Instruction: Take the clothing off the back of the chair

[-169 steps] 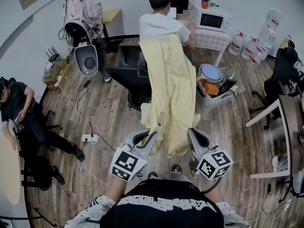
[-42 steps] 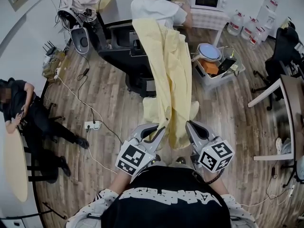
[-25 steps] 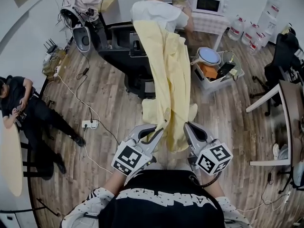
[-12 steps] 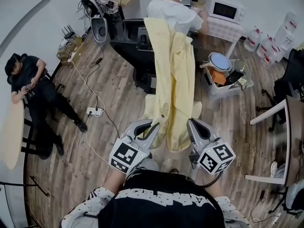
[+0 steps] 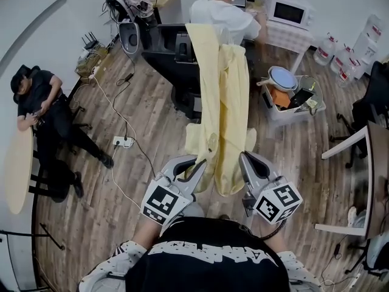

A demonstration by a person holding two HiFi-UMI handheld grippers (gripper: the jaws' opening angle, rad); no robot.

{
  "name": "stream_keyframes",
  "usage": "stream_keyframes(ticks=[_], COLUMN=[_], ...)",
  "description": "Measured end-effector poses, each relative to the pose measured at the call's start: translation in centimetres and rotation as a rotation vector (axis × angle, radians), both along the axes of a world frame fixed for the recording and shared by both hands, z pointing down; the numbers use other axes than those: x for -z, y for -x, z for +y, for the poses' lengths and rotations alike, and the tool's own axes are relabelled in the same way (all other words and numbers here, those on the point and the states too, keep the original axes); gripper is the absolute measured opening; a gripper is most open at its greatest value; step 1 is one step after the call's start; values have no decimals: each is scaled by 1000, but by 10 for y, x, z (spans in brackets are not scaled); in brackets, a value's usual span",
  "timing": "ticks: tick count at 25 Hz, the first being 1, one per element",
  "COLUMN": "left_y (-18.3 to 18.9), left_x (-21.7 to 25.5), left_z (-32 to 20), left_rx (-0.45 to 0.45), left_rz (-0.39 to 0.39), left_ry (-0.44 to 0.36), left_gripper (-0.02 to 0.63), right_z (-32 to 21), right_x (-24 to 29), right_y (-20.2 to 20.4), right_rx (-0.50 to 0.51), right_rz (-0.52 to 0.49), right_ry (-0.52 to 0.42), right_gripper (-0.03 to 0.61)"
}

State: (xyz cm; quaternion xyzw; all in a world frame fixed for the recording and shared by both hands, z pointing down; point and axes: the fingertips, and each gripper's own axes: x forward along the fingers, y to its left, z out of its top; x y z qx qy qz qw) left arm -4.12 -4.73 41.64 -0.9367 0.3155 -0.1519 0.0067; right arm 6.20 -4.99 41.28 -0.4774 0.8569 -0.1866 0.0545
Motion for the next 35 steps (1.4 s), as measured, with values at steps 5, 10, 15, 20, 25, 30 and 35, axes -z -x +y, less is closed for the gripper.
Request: stream_keyframes(ticks=[5,10,15,20,25,30,35], left_y=[-7,-9,-13,-19,-24,-26,-32], left_x=[2,-2,-2,-1,-2,3,3], left_z=[13,24,31,37,43,48,59], left_rx=[-36,-39,-38,-47,-52,-50,-55], left_rz=[15,7,8,11,13,22,27], left_ry=[10,18,17,14,13,8,3], left_gripper=[23,23,23,23,21,21,21], right_z=[6,13,17,20,22,21,19], right_x=[2,-1,-2,-5,-6,-5,-18], right_y=[3,2,-2,-8,-14,-18,-25], right_rx=[8,9,6,-7,-14,-18,-20], right_rz=[-5,-14,-19,-30,-29,-24,-22], right_ry=[9,13,12,10,10,10,34], right_gripper=[18,18,17,17,17,18,18])
